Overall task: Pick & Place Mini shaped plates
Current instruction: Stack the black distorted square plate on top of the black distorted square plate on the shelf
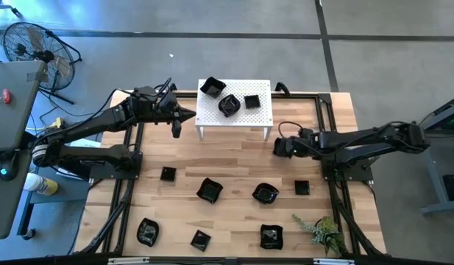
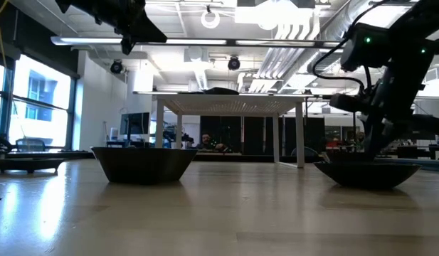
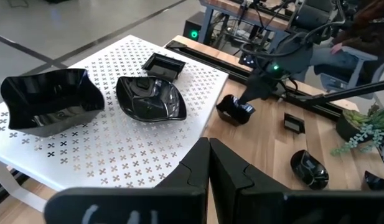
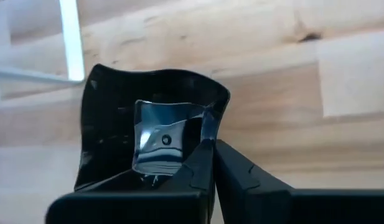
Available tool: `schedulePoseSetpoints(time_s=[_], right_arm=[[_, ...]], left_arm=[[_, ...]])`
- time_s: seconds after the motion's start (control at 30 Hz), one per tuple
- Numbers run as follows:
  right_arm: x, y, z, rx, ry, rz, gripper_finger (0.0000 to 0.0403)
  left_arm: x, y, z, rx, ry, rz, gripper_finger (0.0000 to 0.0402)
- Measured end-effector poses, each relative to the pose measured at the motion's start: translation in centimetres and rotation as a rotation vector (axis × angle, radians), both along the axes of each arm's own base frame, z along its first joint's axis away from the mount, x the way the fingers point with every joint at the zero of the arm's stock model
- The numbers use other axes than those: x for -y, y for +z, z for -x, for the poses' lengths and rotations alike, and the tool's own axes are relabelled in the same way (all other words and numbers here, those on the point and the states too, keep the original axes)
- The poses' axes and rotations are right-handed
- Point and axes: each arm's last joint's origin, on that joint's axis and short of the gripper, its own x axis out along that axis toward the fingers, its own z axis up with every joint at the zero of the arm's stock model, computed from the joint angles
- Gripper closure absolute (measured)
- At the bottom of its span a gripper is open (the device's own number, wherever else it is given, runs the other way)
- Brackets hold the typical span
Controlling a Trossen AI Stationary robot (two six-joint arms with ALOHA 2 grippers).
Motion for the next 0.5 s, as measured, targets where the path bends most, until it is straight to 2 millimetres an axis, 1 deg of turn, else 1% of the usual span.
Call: schedulePoseSetpoints(time_s=[0.1,0.23,0.4,0.5], right_arm=[[-0.3,0.9,-0.3,0.035,0.026,-0.011,0.0394],[-1.2,3.1,-1.4,0.082,0.099,-0.009,0.0399],[-2.8,6.8,-3.9,0.186,0.235,0.08,0.0397],[-3.8,8.3,-5.9,0.21,0.325,0.138,0.0395]], left_arm=[[0.0,0.0,0.0,-0.004,0.0,0.002,0.0401],[0.0,-0.3,0.1,-0.025,-0.001,0.012,0.0401],[0.1,-0.4,0.1,-0.038,-0.002,0.019,0.0401],[0.1,-0.4,0.1,-0.042,-0.002,0.021,0.0401]])
